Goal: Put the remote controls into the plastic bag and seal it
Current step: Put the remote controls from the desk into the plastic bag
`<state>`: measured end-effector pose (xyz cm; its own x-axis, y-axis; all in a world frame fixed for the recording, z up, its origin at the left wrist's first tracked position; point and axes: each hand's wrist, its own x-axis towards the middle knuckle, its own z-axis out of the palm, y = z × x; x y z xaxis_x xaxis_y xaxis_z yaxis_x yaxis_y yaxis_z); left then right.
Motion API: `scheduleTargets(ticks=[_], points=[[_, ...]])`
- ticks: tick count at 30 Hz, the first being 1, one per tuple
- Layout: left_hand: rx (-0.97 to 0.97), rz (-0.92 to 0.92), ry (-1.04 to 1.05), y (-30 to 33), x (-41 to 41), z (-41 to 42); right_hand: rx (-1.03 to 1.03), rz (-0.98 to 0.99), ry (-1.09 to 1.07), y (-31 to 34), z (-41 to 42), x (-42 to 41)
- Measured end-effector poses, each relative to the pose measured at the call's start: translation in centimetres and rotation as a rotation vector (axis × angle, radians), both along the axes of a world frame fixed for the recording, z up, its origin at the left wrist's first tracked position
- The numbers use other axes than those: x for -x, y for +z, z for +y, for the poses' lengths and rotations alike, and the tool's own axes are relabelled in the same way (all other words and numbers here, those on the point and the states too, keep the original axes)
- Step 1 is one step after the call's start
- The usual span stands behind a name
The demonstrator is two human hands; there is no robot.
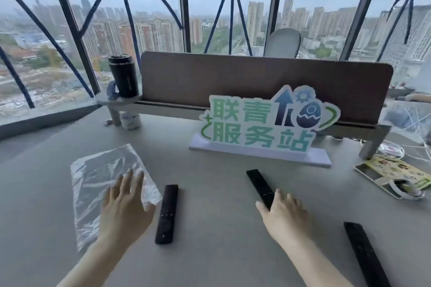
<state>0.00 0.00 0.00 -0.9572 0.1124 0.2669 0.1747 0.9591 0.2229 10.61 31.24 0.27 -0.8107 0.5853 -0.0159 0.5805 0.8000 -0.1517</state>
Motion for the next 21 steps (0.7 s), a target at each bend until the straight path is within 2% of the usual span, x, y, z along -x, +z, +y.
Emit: scheduleTargets(ticks=[4, 8, 10, 12, 14, 16, 19, 21], points=[[0.063, -0.073, 0.062, -1.4, -0.8, -3.7, 0.051, -0.014, -0.030, -0.5, -0.7, -1.3], [0.147, -0.039, 0.045, -1.9, -1.5, -5.5, 0.169, 0.043, -0.008, -0.4, -2.9, -3.1], [0.146, -0.029, 0.018, -1.1, -2.3, -5.4, 0.464, 0.210, -0.007, 0.2, -3.6, -4.2], [0.094, 0.019, -0.049, -0.3, -3.1, -4.4, 0.944, 0.364, 0.041, 1.8, -5.5, -5.7], [0.054, 0.055, -0.101, 0.4, -3.7, -3.0, 1.238, 0.387, 0.089, 3.4, -7.1, -6.8], [0.033, 0.089, -0.148, 1.0, -4.1, -1.9, 1.313, 0.281, 0.145, 4.7, -8.3, -7.1], [-0.039, 0.119, -0.204, 1.5, -5.0, -0.7, 1.284, 0.103, 0.150, 5.5, -10.5, -6.5], [-0.121, 0.127, -0.225, 1.9, -5.8, -0.4, 1.215, 0.053, 0.140, 5.3, -12.6, -5.2]])
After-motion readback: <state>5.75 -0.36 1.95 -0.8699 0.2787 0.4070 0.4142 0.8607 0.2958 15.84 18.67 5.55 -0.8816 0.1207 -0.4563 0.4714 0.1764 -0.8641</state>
